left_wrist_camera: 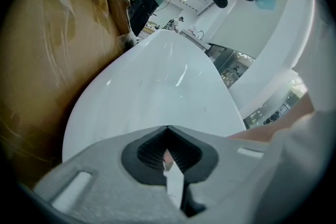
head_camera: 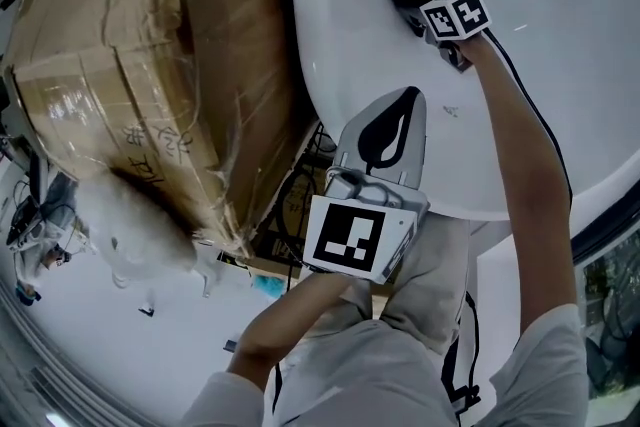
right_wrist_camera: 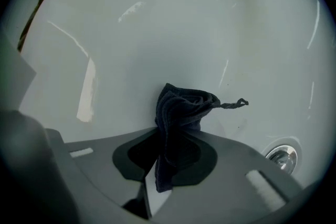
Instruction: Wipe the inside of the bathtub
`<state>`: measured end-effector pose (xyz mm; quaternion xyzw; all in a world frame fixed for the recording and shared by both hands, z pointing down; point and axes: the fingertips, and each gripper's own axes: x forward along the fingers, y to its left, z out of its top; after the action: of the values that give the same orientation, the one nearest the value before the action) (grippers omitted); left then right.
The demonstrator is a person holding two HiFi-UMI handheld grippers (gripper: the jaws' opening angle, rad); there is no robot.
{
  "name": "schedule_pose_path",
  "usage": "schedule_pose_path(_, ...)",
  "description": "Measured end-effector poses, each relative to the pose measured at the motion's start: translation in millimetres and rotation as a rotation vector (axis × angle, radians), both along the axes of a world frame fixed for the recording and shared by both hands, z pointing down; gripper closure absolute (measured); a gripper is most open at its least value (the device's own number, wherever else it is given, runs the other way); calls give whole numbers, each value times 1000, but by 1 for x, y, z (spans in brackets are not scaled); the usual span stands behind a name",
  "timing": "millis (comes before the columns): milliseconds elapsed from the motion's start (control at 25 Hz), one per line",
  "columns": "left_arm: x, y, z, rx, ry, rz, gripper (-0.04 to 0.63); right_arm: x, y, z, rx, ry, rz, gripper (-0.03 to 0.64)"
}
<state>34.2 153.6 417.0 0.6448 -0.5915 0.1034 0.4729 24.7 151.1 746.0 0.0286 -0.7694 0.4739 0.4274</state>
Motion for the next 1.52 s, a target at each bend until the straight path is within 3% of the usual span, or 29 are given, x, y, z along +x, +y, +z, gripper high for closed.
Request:
schedule_pose_path(640,4,-4,-22,21,-23,37,597,-16,11,-60,-4,-101,-6,565)
schedule_pose_path(1520,-7,8,-27,-9,-50,50,597,-40,39,-176,-2,-337,-41,565)
